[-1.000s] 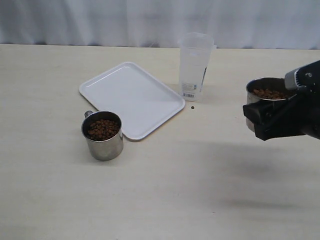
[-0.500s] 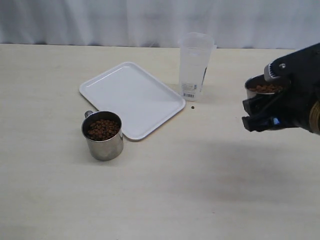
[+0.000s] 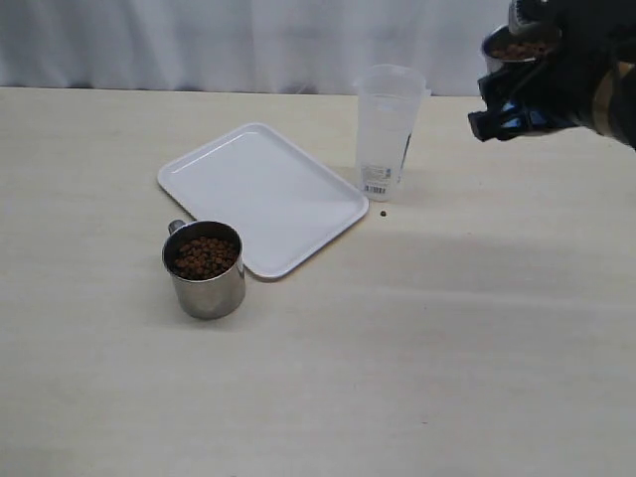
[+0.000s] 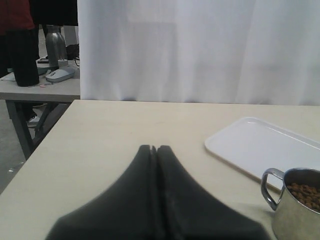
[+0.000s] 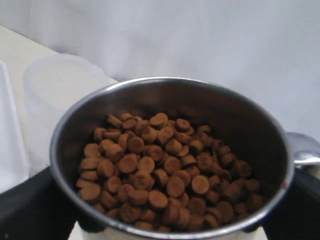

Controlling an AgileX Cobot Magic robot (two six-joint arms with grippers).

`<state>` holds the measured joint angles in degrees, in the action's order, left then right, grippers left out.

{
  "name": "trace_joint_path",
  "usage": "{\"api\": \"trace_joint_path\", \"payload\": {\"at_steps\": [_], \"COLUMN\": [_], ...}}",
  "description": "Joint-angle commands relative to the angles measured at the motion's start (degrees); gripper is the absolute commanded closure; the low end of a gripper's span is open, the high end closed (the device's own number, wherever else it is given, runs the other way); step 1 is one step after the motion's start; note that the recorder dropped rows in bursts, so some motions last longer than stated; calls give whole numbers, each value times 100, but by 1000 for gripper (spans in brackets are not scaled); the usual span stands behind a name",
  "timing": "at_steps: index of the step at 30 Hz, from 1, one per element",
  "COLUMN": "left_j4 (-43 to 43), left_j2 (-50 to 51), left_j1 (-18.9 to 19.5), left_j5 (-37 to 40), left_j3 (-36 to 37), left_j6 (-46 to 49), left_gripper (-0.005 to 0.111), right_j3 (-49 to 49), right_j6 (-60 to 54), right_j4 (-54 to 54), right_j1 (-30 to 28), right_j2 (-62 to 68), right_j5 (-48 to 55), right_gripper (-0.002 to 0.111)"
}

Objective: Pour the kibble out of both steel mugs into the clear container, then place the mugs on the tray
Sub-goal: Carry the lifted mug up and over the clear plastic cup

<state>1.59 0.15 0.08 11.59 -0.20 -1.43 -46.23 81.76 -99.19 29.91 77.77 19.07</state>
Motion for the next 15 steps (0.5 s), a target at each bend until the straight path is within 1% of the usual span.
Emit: {"api": "trace_joint_path", "payload": {"at_steps": [1, 3, 9, 15], "left_j4": [56, 56, 56, 56], "left_j2": [-15, -15, -15, -15], "left_j1": [17, 17, 17, 17], "left_j5": [-34, -34, -34, -34], "left_j3": [20, 20, 20, 20], "left_j6": [-20, -20, -20, -20], "left_gripper": [107, 107, 107, 107], "right_j3": [-698, -955, -1657, -2181], "right_j6": [-738, -1195, -1944, -2058], "right_j4": [-76, -76, -76, -76], "right_j1": [-61, -61, -61, -61], "right_j2": [673, 987, 1831, 2252], "right_j5": [349, 440, 353, 338], "right_gripper": [104, 104, 104, 104]}}
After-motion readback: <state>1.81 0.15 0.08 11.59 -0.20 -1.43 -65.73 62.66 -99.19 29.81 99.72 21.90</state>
